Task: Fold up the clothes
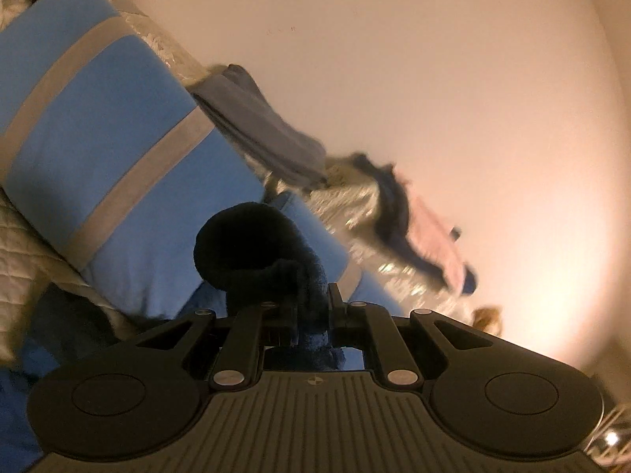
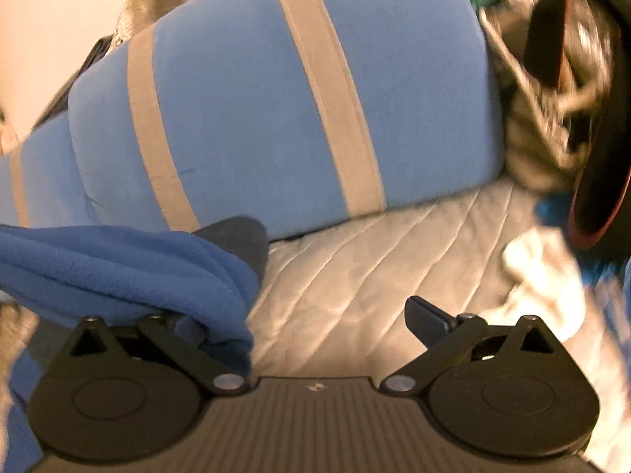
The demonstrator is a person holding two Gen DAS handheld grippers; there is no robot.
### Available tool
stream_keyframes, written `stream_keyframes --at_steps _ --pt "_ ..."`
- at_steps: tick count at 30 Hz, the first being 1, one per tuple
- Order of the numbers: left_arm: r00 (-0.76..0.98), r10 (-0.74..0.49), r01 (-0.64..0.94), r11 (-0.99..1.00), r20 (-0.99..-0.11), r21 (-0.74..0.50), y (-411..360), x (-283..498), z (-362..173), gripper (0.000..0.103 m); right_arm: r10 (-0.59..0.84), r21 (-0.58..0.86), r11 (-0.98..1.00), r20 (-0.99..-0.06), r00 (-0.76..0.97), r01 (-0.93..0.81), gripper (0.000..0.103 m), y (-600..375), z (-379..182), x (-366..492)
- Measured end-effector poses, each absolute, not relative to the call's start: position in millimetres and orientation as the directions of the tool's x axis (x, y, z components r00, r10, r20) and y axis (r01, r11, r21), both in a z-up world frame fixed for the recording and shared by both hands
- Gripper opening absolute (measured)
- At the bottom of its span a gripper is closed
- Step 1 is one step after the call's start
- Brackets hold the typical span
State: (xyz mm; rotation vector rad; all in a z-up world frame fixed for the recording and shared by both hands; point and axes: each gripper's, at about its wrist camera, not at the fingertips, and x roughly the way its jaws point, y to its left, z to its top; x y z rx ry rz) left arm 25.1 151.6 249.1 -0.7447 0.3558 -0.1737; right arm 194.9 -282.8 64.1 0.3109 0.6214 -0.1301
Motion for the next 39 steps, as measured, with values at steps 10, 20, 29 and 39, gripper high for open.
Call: stream_keyframes --at_steps 10,20,29,39 --pt "0.789 -0.324 -0.002 0.849 -0.523 -0.529 165 -23 171 0.013 -0.113 0.055 0.983 -0.578 0.808 0.176 0.103 -268 53 195" --pt "0.564 -0.474 -0.392 0.567 -0.676 -0.725 232 -43 -17 0.013 -0.167 -0.15 0.984 -0.594 0.787 0.095 0.103 -226 49 182" --pt "0.716 -0.345 -0.154 0.77 -0.607 -0.619 224 -50 56 0.012 -0.165 -0.157 0.984 -0.58 0.798 0.09 0.103 -223 52 178" --pt "0.585 -0.389 -0.329 0.689 -0.712 -0.646 250 -59 -3 0.013 -0.111 -0.108 0.993 -0.674 0.731 0.052 0.103 -222 39 173"
